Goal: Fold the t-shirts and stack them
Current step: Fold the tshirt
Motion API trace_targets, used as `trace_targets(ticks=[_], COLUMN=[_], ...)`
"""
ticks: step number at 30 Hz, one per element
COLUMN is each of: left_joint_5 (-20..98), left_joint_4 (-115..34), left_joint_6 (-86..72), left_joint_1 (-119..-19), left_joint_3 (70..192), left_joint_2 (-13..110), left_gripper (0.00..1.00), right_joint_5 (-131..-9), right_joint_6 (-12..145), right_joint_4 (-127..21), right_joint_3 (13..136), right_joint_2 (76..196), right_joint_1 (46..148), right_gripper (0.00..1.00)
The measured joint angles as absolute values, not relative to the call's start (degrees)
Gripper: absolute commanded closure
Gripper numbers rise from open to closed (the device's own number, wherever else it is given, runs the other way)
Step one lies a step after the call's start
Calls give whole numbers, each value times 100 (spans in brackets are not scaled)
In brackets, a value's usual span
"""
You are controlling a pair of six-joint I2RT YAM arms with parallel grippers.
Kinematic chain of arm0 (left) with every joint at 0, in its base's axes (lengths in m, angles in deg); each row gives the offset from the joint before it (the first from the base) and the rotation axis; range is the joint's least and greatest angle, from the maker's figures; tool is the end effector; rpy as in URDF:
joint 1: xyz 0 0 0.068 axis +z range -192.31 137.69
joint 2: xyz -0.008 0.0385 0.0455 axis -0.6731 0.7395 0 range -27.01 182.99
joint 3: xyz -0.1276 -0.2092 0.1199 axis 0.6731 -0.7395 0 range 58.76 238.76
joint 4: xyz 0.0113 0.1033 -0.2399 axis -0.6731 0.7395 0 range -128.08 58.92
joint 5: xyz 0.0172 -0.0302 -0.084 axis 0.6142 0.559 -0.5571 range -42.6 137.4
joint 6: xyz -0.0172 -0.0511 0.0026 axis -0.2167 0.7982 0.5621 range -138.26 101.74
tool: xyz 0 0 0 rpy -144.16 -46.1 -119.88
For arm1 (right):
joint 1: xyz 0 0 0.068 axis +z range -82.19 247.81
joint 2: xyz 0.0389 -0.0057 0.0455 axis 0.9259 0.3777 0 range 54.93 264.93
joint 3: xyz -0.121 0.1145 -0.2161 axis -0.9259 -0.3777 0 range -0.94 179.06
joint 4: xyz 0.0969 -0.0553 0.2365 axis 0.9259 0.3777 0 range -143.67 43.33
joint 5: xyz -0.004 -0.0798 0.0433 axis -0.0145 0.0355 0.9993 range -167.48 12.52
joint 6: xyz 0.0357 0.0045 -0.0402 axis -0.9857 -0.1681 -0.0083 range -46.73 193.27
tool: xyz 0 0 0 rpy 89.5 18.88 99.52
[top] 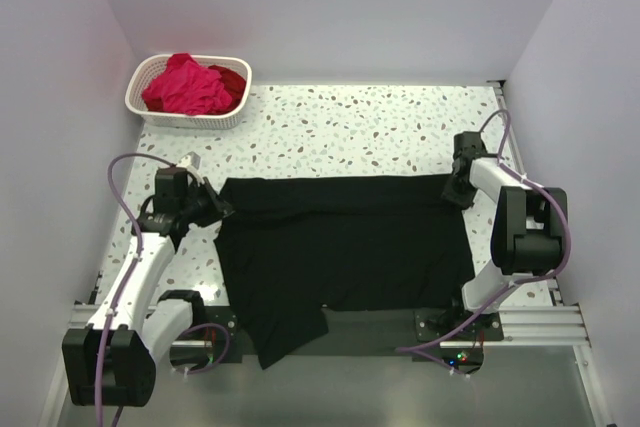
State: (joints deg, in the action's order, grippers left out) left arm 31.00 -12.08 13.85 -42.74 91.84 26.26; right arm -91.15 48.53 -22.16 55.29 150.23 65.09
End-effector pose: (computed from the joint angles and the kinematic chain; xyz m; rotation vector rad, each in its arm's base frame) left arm 0.1875 -0.0116 0.2187 -0.5249 2.3632 -0.6066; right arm 0.3077 -0.0230 0.1662 0.7088 2.6633 -0.2342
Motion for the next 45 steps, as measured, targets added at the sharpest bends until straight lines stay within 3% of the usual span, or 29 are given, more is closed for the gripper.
trace_targets(ticks=[16,19,25,29,45], left_joint_5=[3231,3249,3266,3266,3266], left_joint_4=[-1129,-1127,-1129,-1132,-1145], left_joint_6=[1250,1241,1230,1226,1208], left_joint_1=[-4274,-4274,-4274,-4274,-4276], left_joint_3=[9330,9328,9328,9328,9326], left_joint_2=[2598,2598,2598,2598,2583], left_gripper=[100,100,100,100,100], right_joint_5=[-8844,-8538,-8009,-7773,-7047], right_joint_6=[4770,4663,4386,4263,4268], right_joint_4=[-2260,-2485,-2944,-3073,-3405], right_joint_3=[5524,5421,4914,4630,4560], right_joint_2=[14593,14300,14020,14049,14411], right_joint_1=[6351,6120,5523,5296,5274], right_gripper=[60,61,76,79,70])
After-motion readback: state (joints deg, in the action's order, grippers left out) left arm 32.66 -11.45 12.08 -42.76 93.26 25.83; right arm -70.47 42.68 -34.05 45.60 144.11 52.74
